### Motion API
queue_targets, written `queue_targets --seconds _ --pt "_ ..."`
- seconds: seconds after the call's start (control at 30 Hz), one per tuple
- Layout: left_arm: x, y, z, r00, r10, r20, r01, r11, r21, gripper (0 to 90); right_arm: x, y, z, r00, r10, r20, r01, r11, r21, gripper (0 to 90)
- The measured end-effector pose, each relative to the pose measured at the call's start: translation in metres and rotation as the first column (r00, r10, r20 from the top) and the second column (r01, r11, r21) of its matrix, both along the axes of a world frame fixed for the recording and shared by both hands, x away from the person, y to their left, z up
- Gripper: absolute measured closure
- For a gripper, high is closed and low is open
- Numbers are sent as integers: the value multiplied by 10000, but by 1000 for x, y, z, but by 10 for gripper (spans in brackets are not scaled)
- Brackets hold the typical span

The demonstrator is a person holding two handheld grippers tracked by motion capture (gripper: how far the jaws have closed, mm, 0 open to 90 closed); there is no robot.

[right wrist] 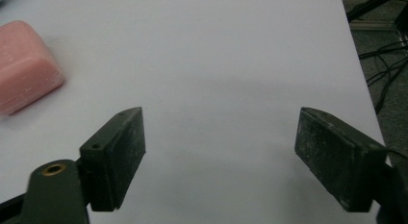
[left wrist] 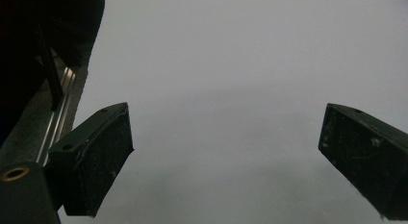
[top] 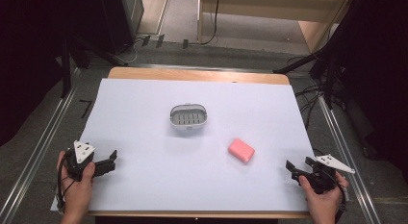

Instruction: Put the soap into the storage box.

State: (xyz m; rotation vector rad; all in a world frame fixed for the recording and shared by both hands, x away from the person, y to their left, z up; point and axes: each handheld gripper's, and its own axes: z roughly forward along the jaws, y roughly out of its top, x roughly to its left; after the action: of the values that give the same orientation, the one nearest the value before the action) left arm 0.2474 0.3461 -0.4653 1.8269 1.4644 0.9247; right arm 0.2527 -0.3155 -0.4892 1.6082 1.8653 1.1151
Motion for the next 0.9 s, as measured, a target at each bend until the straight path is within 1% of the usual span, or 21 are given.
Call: queue_targets --seconds 0.03,0.07,0.1,0.13,0.23,0.27,0.3,0.33,0.43,0.47,0.5,0.53,0.57,0.6,0.63,0.7,0.73,0.77,0.8,0.87,0.9 --pt "0 0 0 10000 -5 3 5 10000 -5 53 0 1 1 10000 11 -29 -11 10000 -27 220" --pt "0 0 0 10000 -19 1 19 10000 45 53 0 5 2 9997 211 132 -207 9994 -265 232" --pt "0 0 0 10000 -19 1 19 10000 45 53 0 5 2 9997 211 132 -207 9994 -265 232" --pt "-1 -1 0 10000 -48 73 48 10000 48 53 1 11 2 9985 513 186 -504 9976 -477 290" --pt "-1 0 0 9999 -67 96 66 10000 24 54 4 17 4 9938 1073 280 -1057 9930 -530 409" --pt "-1 0 0 9999 -67 96 66 10000 24 54 4 17 4 9938 1073 280 -1057 9930 -530 409" --pt "-1 -1 0 10000 -68 71 68 10000 13 54 5 19 5 9902 1351 353 -1336 9902 -417 409" --pt "-1 -1 0 10000 -55 38 55 10000 32 54 10 22 8 9818 1848 449 -1840 9827 -221 405" --pt "0 -1 0 10000 -59 -12 60 9999 135 54 13 24 11 9774 2050 511 -2044 9788 -161 358" --pt "0 -2 0 10000 -68 -11 69 9999 141 54 15 31 17 9794 2020 -31 -2013 9747 -974 349" --pt "0 -2 0 10000 -68 -14 68 9999 150 53 17 35 19 9733 2268 -352 -2294 9665 -1149 354" --pt "0 -2 0 10000 -69 -17 70 9999 153 54 18 37 21 9673 2483 -525 -2528 9609 -1127 354" --pt "0 -2 0 10000 -78 -21 78 9998 163 54 18 40 23 9579 2797 -654 -2855 9518 -1120 342" --pt "0 -2 0 10000 -81 -17 81 9998 160 53 18 41 24 9521 2967 -737 -3032 9473 -1037 314" --pt "0 -2 0 10000 -81 -17 81 9998 160 54 18 41 24 9521 2967 -737 -3032 9473 -1037 314" --pt "0 -2 0 10000 -86 -19 86 9998 173 54 21 46 27 9377 3314 -1046 -3419 9336 -1069 248" --pt "0 -2 0 10000 -78 -28 78 9998 177 54 25 50 28 9238 3563 -1399 -3737 9187 -1280 187" --pt "0 -2 0 10000 -77 -30 78 9998 177 54 26 53 28 9176 3653 -1567 -3859 9131 -1313 161" --pt "0 -2 0 10000 -77 -30 78 9998 177 54 26 53 28 9176 3653 -1567 -3859 9131 -1313 161" --pt "0 -2 0 10000 -79 -23 80 9998 187 54 32 59 29 8996 3915 -1934 -4229 8914 -1628 147" --pt "0 -2 0 10000 -79 -26 80 9998 188 54 37 64 31 8827 4150 -2204 -4542 8738 -1738 139"
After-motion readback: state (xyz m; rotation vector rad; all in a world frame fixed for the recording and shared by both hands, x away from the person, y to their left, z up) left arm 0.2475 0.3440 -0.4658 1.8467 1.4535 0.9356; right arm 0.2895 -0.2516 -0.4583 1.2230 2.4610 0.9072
